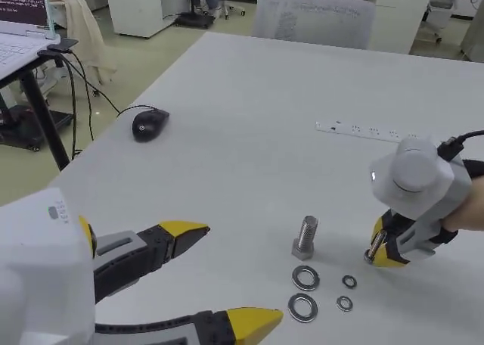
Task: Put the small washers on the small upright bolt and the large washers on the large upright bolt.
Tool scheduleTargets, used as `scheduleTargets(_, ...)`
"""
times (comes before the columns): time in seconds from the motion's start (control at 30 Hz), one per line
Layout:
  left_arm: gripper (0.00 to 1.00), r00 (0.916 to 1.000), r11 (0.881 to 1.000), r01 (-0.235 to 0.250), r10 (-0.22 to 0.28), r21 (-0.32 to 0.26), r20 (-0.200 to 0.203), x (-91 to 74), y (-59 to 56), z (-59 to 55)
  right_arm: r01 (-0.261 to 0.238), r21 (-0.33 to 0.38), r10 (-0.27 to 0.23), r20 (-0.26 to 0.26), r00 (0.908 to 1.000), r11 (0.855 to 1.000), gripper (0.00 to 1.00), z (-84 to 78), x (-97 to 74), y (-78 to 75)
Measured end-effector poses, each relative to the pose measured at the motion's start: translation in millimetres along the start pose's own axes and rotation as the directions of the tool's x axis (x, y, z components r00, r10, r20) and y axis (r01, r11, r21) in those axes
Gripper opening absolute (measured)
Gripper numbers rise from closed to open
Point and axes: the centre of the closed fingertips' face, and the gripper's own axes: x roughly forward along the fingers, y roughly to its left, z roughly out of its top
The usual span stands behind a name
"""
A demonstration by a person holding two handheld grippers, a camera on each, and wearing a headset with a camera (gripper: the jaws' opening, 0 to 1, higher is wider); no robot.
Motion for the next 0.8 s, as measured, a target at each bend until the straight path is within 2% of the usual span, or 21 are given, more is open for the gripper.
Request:
scheduleTargets(0.37,0.62,0.9999,1.000,0.011,-0.011,0.016,0.005,1.0,-2.1,1.9,0.012,0.051,-0.012,0.004,0.9999,0.999,0.17,-8.9,-13.7,11.8)
scheduleTargets(0.57,0.61,0.9997,0.999,0.023,-0.023,0.030,0.004,0.7,-5.3,2.1,-0.007,0.078,0.006,0.023,0.9997,0.997,0.17,-6.1,-16.5,30.5)
scheduleTargets(0.67,0.61,0.9994,0.999,0.034,-0.034,0.037,0.011,0.5,-11.9,5.5,-0.030,0.112,0.023,0.070,0.9973,0.993,0.17,2.3,-14.8,44.3)
scheduleTargets(0.8,0.61,0.9988,0.998,0.046,-0.047,0.047,0.018,-1.1,-19.0,9.5,-0.049,0.101,0.042,0.072,0.9966,0.994,0.17,7.2,-9.6,62.3)
